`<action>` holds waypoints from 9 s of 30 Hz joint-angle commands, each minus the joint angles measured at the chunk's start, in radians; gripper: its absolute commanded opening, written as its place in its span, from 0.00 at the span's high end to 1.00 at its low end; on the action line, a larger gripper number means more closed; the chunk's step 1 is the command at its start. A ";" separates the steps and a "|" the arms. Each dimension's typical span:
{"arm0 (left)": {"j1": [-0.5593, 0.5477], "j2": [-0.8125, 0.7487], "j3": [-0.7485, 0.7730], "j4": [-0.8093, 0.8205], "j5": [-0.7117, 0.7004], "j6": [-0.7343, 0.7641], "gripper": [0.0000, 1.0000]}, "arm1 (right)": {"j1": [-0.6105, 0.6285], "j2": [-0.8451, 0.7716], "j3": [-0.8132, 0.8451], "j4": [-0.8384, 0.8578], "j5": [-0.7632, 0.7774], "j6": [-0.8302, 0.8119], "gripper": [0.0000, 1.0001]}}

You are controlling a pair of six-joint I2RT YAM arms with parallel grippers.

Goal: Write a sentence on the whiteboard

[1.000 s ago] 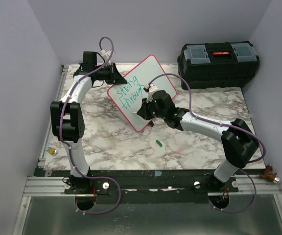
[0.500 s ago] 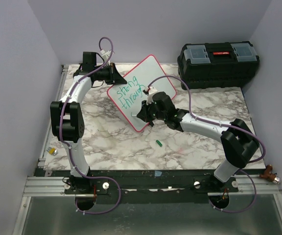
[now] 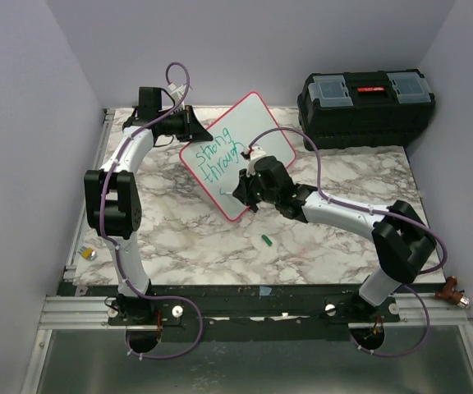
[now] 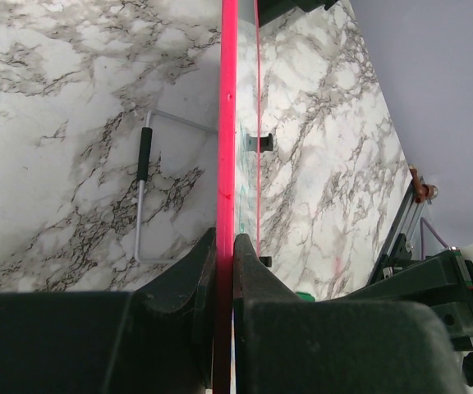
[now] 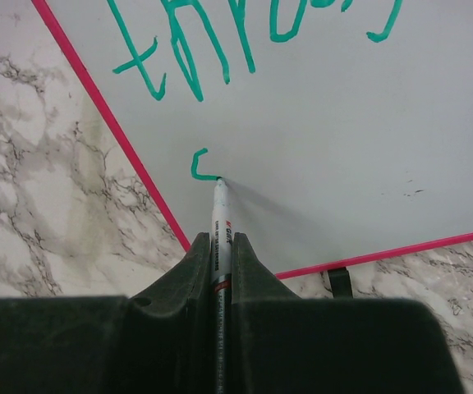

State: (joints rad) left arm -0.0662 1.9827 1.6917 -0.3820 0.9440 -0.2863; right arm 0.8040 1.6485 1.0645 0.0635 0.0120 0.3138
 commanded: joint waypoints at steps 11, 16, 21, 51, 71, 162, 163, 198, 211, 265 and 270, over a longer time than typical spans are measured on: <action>-0.006 -0.007 -0.023 0.049 -0.039 0.076 1.00 | 0.001 -0.036 -0.054 -0.062 0.014 -0.020 0.99; -0.006 -0.010 -0.024 0.049 -0.039 0.075 1.00 | 0.001 -0.036 -0.053 -0.062 -0.068 -0.034 0.99; -0.005 -0.010 -0.026 0.049 -0.039 0.076 1.00 | 0.009 -0.021 -0.030 -0.060 -0.112 -0.051 0.99; 0.002 -0.005 -0.024 0.047 -0.035 0.077 1.00 | 0.009 -0.043 0.063 -0.018 0.054 -0.081 0.99; 0.003 -0.001 -0.014 0.045 -0.031 0.075 1.00 | 0.009 0.022 0.065 -0.011 0.042 -0.074 0.99; 0.008 0.002 -0.012 0.049 -0.016 0.068 1.00 | 0.009 -0.023 -0.050 -0.093 0.083 -0.023 0.99; 0.008 0.002 -0.011 0.049 -0.018 0.067 1.00 | 0.009 -0.024 -0.051 -0.094 0.084 -0.024 0.99; 0.008 0.006 -0.009 0.051 -0.019 0.062 1.00 | 0.010 -0.011 0.116 -0.104 0.211 -0.068 0.99; 0.008 0.001 -0.014 0.052 -0.017 0.064 1.00 | 0.009 0.017 0.163 -0.075 0.239 -0.066 0.99; 0.008 -0.005 -0.030 0.068 -0.011 0.056 1.00 | 0.008 0.024 0.058 -0.080 0.254 -0.026 0.99; 0.008 -0.005 -0.030 0.069 -0.011 0.054 1.00 | 0.008 0.044 0.101 -0.083 0.263 -0.037 0.99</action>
State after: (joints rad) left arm -0.0544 1.9835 1.6745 -0.3641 0.9600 -0.3065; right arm 0.8143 1.6650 1.1122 -0.0055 0.2504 0.2867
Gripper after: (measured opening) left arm 0.092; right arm 0.113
